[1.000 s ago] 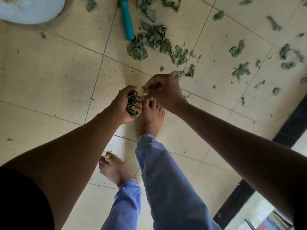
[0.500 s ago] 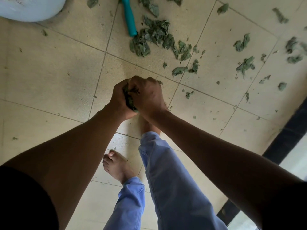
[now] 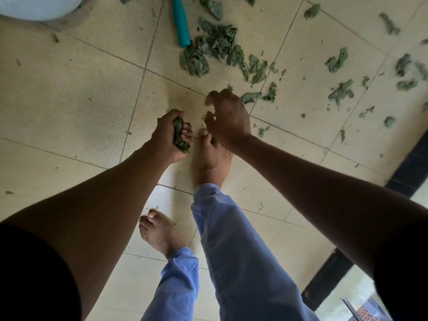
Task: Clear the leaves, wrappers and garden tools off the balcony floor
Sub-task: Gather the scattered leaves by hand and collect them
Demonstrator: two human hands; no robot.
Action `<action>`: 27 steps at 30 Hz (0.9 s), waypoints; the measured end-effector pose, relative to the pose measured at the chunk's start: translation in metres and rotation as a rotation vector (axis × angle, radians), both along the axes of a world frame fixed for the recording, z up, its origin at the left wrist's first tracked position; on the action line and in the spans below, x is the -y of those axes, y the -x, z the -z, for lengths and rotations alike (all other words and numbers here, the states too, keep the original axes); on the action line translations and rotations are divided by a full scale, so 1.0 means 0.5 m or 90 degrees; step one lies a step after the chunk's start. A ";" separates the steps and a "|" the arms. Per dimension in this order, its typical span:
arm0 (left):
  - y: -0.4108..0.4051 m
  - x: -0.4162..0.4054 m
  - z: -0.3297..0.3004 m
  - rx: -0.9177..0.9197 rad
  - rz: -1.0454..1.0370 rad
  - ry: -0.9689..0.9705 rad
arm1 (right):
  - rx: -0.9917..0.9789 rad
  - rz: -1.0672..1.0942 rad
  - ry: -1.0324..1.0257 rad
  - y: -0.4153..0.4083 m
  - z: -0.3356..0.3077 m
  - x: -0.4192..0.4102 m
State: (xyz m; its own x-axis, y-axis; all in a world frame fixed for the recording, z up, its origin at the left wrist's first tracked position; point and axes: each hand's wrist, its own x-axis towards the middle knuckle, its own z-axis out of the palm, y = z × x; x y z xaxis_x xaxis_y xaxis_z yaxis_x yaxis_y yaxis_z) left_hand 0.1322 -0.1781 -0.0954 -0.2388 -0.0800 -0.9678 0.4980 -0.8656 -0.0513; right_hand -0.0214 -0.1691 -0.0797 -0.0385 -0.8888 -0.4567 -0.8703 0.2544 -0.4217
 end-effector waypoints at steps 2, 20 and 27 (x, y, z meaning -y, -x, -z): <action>-0.013 -0.003 0.010 0.001 0.012 -0.005 | -0.078 -0.022 -0.085 0.020 0.037 0.003; -0.073 -0.004 0.022 -0.047 0.045 -0.027 | -0.097 -0.018 -0.052 0.006 0.105 -0.011; -0.044 -0.013 0.014 -0.034 0.124 0.013 | -0.166 0.118 -0.012 0.126 0.089 -0.005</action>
